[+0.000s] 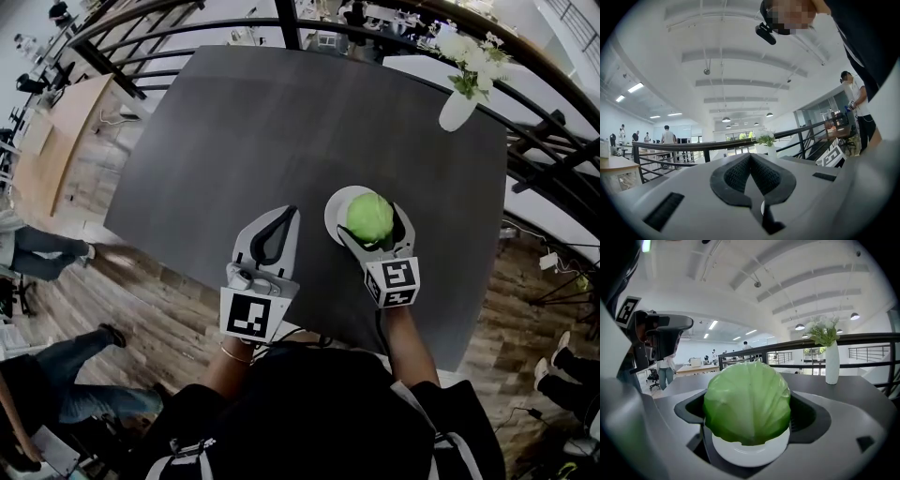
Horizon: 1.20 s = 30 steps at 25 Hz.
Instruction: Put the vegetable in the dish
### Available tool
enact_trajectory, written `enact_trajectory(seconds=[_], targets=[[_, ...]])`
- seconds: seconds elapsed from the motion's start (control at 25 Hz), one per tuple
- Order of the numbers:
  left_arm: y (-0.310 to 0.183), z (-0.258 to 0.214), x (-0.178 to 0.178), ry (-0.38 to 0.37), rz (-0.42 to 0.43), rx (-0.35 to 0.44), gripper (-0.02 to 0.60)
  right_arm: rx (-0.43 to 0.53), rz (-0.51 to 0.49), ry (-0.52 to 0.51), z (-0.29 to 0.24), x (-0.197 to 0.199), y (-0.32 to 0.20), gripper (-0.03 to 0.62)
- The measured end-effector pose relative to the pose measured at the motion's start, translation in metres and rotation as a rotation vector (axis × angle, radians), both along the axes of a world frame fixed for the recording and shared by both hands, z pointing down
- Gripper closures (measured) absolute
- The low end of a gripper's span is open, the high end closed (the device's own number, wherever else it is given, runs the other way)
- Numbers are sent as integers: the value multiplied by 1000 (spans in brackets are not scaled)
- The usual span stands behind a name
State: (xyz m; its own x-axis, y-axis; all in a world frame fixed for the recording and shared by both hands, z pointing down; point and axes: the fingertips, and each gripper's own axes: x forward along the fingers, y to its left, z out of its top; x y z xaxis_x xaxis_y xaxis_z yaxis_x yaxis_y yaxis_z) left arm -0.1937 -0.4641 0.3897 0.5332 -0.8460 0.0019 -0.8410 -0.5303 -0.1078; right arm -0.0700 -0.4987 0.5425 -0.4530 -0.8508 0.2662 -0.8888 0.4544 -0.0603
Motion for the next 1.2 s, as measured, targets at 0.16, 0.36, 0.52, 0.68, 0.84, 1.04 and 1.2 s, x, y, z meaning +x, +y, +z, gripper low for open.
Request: enact_trajectory(seconds=[0.16,0.36,0.52,0.68,0.84,1.04,1.2], targets=[[-2,3,-5,-7,-6,-9,581,-21,-13,9,10,-5,-4,69],[-4,5,-10,-5,-15,-13,581,-61,-7,0,24,-8,-10,69],[-6,6,-11,5,-20,-17,581,-85,-3,5,34,-7,-14,69],[-6,7,-10,9,-19,-22,581,-99,-10,30,40,-10,-16,69],[-8,8,-9,9,-17,-25,581,-117,-15,53,50,-10,-17,69],[-9,9,-13,9,-21,-28,581,-126,-19,63,55,-12,-19,69],[-10,11,-14,11,-24,-29,581,-146,-15,89,59,-11,-22,69]])
